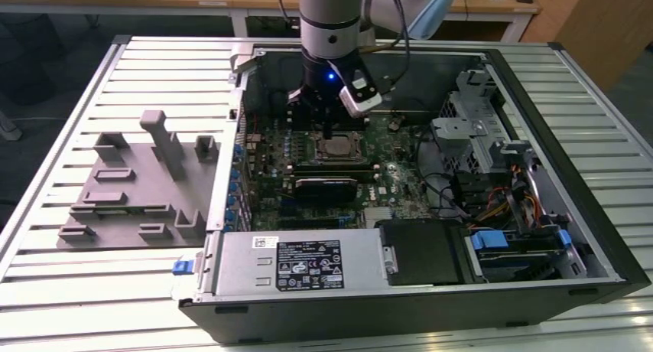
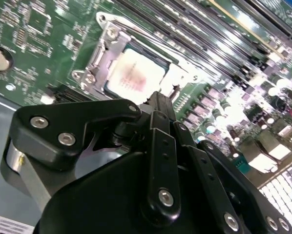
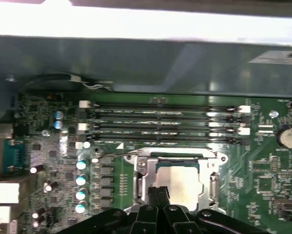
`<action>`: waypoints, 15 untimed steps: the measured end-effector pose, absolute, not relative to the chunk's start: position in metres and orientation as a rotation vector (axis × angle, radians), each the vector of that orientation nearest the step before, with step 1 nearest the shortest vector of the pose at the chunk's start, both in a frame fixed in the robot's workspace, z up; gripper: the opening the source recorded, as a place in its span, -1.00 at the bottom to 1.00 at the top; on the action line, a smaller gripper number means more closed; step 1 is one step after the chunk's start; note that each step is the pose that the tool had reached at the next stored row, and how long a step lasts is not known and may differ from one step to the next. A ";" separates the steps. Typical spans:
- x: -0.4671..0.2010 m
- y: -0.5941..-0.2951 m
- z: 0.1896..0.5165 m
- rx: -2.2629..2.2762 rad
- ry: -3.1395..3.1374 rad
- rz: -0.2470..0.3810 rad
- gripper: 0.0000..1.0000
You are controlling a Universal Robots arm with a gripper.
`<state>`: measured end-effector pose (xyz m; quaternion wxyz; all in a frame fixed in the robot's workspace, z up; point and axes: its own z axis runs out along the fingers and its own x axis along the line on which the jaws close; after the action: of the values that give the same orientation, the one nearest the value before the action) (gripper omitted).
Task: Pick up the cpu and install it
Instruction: 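Install the first cpu locking lever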
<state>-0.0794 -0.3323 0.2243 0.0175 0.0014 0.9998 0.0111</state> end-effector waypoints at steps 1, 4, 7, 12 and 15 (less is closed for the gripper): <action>-0.082 -0.332 0.224 0.005 3.106 0.034 -0.79; -0.088 -0.332 0.224 0.004 3.106 0.034 -0.79; -0.095 -0.332 0.224 0.005 3.106 0.034 -0.79; -0.105 -0.332 0.224 0.004 3.106 0.034 -0.79; -0.110 -0.332 0.224 0.005 3.106 0.038 -0.79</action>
<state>-0.1095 -0.3323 0.2243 0.0175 0.0015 0.9998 0.0122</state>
